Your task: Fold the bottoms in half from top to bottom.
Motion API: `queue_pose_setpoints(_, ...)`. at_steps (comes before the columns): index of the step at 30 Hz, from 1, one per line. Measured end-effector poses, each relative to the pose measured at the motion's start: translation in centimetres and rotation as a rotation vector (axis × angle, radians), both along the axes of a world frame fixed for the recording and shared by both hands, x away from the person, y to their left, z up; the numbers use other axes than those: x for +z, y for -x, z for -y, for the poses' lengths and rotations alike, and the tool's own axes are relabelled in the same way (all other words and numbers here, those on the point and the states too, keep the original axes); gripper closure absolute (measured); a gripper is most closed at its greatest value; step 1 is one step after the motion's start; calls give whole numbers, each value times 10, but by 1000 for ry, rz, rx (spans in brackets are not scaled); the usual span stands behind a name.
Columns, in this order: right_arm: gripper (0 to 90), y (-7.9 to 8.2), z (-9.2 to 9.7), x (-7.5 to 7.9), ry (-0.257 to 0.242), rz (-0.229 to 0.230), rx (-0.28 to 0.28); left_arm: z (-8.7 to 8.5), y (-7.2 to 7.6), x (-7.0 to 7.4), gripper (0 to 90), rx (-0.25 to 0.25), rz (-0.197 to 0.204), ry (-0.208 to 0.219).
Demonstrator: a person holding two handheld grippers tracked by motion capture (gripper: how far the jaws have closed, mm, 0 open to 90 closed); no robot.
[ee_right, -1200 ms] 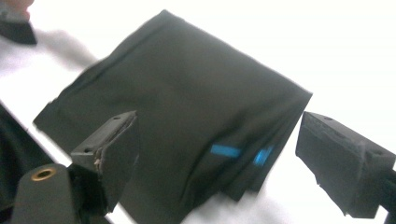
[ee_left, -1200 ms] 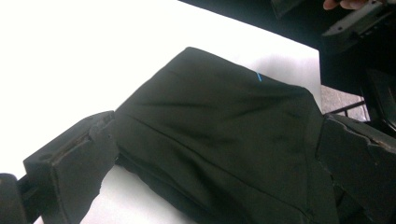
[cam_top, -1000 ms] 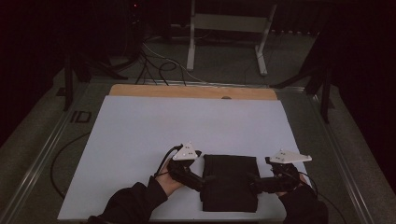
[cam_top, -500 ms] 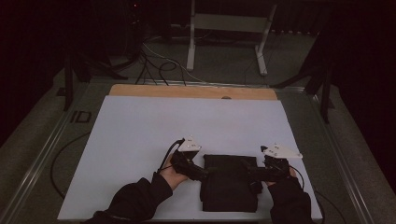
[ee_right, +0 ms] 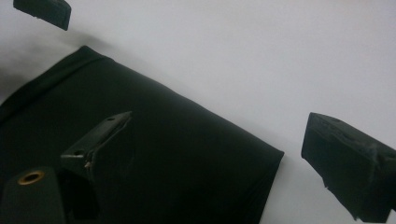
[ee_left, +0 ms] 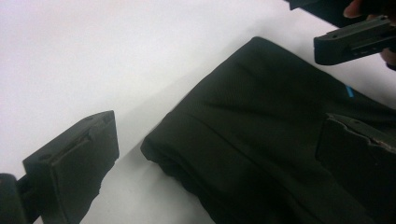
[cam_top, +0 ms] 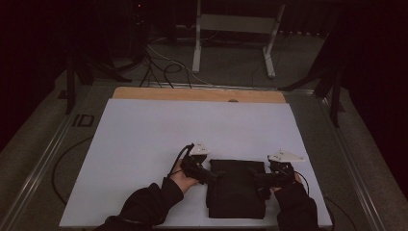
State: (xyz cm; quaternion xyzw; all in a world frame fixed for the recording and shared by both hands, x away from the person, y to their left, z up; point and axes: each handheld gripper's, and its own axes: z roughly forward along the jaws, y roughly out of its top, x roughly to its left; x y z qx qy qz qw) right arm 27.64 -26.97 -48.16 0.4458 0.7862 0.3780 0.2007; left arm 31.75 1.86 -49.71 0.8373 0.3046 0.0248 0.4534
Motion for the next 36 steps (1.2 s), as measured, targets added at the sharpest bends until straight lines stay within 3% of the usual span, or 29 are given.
queue_pose_setpoints(3, 97, -1, 1, -3, 7, -11, -5, 2, -2, -3, 0, -1, 2, -1)
queue_pose_setpoints(9, 96, 0, 0, -7, 9, -33, 12, 5, -3, -15, 0, -12, -53, -38)
queue_pose_setpoints(15, 94, -1, 2, -14, 15, -72, 11, 7, -5, -21, 0, -16, -74, -72)
queue_pose_setpoints(19, 92, -1, 5, -21, 11, -122, -10, 9, -4, -26, 0, -17, -117, -77)
queue_pose_setpoints(25, 92, -4, 7, -28, 30, -184, -37, 9, -2, -27, 0, -6, -113, -73)
queue_pose_setpoints(31, 91, -5, 4, -34, 71, -221, -26, 12, 1, -26, 6, -14, -115, -103)
queue_pose_setpoints(36, 116, -3, 3, -33, 80, -231, -35, 12, 5, -25, 98, 15, -106, -100)
